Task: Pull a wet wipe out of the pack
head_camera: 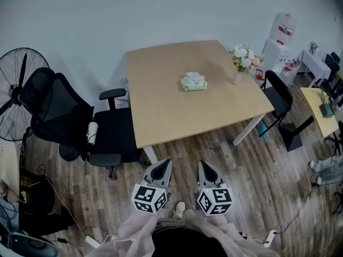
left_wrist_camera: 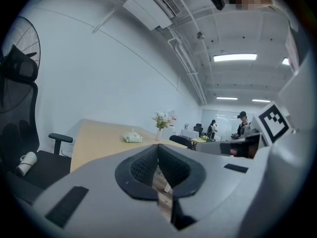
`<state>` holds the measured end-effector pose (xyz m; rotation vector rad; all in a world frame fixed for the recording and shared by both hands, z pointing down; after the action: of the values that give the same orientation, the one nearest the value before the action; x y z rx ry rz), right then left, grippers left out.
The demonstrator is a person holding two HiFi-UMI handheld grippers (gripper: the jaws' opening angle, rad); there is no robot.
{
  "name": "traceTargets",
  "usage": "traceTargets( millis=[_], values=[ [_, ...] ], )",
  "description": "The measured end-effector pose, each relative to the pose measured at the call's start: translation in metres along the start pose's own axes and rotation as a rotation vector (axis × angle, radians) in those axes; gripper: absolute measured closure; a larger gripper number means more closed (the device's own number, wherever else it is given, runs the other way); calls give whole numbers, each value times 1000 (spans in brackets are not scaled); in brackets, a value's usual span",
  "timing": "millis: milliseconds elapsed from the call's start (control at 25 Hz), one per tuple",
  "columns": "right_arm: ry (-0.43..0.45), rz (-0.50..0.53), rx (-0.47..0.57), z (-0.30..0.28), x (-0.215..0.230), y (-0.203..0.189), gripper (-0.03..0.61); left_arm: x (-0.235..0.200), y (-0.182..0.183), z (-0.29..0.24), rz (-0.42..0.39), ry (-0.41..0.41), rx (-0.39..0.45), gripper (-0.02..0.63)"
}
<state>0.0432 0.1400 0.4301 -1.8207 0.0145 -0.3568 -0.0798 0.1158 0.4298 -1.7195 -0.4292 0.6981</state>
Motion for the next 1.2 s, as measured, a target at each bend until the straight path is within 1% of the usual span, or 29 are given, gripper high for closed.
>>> traceTargets(
  millis=[240,520,800,1200],
  values=[
    [23,11,-4,-13,24,5,565,3,2,-28,-4,27,9,601],
    [24,-4,-26,-20,43,4,565,4,-5,-44,4,39,-31,601],
    [-8,-30,-26,-37,68,7,565,3,-3,-75,-6,11,-42,601],
    [-25,-22,-25,-94,94,29,565,-26,19,-141,-3,-15,-30,601]
  ],
)
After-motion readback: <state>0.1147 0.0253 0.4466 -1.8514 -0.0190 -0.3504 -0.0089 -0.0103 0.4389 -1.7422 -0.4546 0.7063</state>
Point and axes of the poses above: the fingertips, and each gripper's own axes: z backward along the fingers, x to its right, y out of its top, the point moved 1 cm from there along z, backward along the fingers, and after that the axes turned 2 degrees about -x, right-handed, at the moved point
